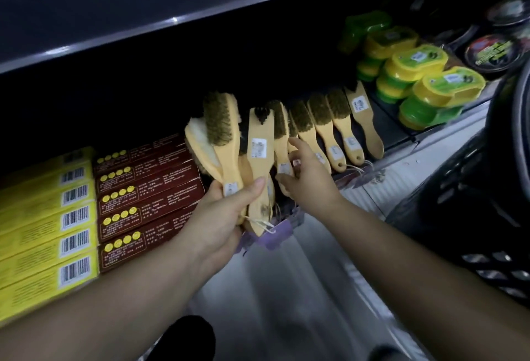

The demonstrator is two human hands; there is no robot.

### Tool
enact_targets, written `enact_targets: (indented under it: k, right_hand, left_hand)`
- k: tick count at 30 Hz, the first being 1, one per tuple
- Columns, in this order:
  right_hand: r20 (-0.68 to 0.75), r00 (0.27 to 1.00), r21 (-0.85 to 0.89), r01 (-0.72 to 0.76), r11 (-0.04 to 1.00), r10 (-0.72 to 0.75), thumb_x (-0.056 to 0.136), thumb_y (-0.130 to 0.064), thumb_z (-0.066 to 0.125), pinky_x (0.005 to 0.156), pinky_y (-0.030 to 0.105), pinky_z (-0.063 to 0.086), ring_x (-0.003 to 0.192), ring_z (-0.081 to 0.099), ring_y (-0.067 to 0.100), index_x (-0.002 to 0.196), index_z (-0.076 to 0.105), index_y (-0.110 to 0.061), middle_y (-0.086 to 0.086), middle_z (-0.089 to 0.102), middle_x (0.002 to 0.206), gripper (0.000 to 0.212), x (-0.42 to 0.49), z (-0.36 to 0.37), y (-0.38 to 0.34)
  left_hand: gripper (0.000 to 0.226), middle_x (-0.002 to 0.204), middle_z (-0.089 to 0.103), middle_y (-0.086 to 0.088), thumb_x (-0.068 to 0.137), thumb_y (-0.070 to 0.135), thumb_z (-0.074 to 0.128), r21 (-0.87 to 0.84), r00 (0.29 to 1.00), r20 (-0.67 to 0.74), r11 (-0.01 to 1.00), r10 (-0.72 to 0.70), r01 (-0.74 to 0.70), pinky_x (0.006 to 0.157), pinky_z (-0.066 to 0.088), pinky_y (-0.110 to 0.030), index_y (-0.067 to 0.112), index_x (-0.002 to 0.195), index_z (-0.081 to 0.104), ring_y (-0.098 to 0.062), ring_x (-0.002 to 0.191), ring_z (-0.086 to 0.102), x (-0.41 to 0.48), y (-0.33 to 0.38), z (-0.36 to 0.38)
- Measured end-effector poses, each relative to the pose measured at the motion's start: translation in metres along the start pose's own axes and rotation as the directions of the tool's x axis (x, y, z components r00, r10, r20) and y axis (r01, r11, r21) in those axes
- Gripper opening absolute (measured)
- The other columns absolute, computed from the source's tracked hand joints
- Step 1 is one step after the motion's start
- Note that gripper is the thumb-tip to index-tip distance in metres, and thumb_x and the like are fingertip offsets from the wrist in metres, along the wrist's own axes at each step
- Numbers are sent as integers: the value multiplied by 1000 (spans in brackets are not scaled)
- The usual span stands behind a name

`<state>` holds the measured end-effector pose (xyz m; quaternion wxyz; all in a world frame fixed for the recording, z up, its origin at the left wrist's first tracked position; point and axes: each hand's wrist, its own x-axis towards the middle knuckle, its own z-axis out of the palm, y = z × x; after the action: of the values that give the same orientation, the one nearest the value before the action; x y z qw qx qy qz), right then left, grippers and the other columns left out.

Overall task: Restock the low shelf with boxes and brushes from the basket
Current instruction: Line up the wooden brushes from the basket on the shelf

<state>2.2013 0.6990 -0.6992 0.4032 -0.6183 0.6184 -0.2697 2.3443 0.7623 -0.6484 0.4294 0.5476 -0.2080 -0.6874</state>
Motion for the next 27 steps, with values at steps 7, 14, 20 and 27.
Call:
enact_targets:
  k: [7,14,20,27]
  right_hand:
    - [-75,997,231,45,972,-28,98,-32,43,71,14,42,83,58,-2,96,64,-24,-9,66,95,22,-29,-19,-27]
    - [245,954,665,-296,686,174,92,-13,54,50,26,47,55,58,13,88,61,-9,2,62,66,9,-63,-14,-40]
    - [161,963,729,-263,632,216,100,-14,37,67,38,57,72,67,21,101,51,-9,8,71,78,15,-50,-29,-30]
    - [-176,938,470,-185,863,297,94,-4,37,58,17,50,66,59,6,109,54,-12,0,60,82,24,3,-45,-5]
  left_hand:
    - [59,98,73,-9,65,16,72,-60,999,14,998,38,-37,69,53,-33,14,121,54,-23,83,70,3,5,2]
    - [64,97,73,-10,59,23,74,-9,997,38,998,69,-69,69,55,-45,18,118,52,-24,77,71,-2,-2,10]
    - [31,92,75,-4,86,3,58,-70,999,-31,997,25,-27,56,55,-28,15,114,55,-15,72,71,0,0,0]
    - [25,87,75,4,85,7,60,65,998,-46,997,34,-31,41,40,-23,25,102,60,-13,59,64,-2,2,-9]
